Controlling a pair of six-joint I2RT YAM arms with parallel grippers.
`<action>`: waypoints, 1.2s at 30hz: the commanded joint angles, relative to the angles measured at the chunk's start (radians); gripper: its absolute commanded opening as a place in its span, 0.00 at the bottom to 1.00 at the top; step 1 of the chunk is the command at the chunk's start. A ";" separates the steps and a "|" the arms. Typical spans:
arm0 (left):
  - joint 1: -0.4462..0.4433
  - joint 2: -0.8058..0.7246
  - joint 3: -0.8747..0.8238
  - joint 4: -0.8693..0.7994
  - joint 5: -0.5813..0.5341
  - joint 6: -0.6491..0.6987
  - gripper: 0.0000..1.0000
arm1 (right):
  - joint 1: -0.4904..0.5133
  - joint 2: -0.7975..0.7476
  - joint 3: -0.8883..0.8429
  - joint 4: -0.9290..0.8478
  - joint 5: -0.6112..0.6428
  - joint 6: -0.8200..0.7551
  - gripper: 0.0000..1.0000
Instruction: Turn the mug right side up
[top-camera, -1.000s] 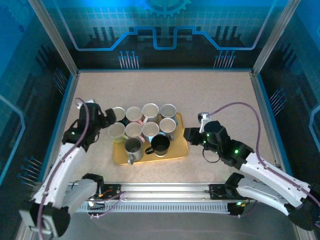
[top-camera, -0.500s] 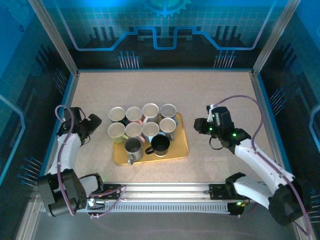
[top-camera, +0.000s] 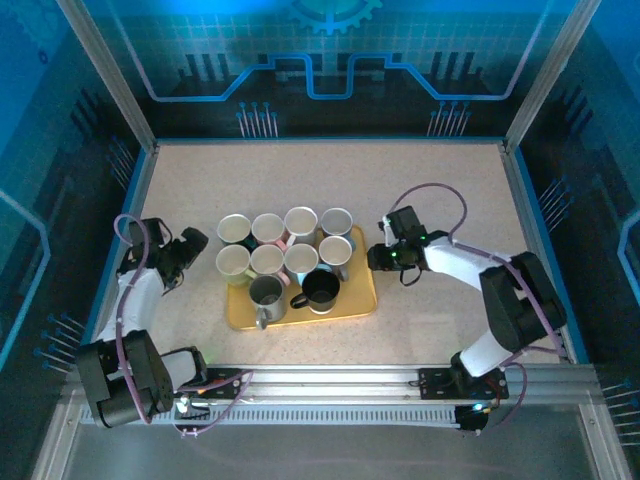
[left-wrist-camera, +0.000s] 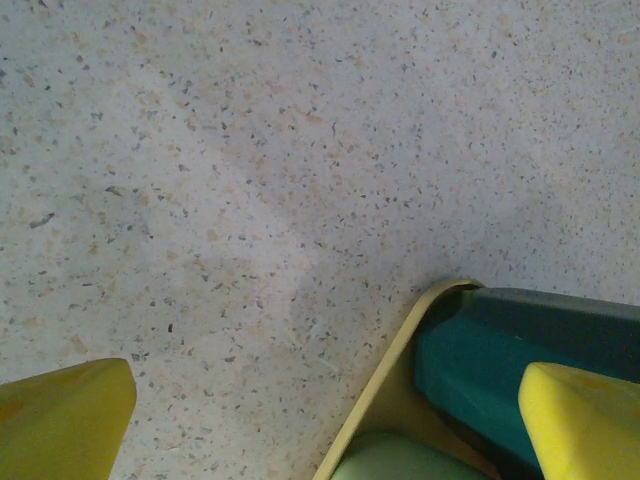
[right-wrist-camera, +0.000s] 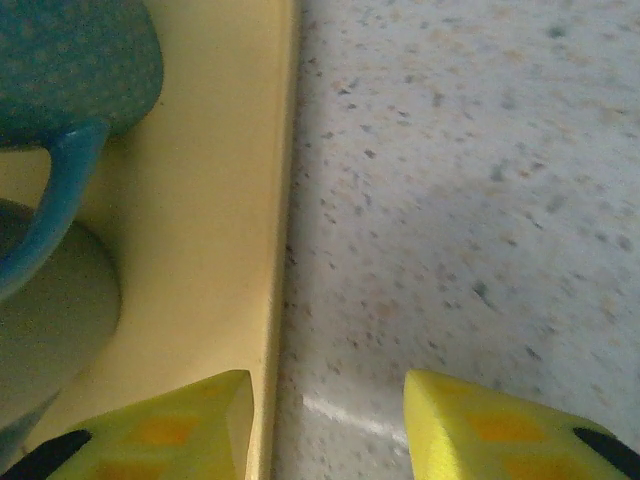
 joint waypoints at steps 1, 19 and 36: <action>0.011 0.001 -0.013 0.028 0.001 -0.030 0.99 | 0.034 0.055 0.073 -0.025 0.017 -0.055 0.46; -0.045 0.014 0.022 0.012 -0.059 -0.038 0.99 | 0.114 0.202 0.152 -0.203 0.382 0.120 0.16; -0.062 -0.040 0.025 0.079 0.024 0.015 0.99 | 0.034 0.017 0.005 -0.228 0.564 0.209 0.10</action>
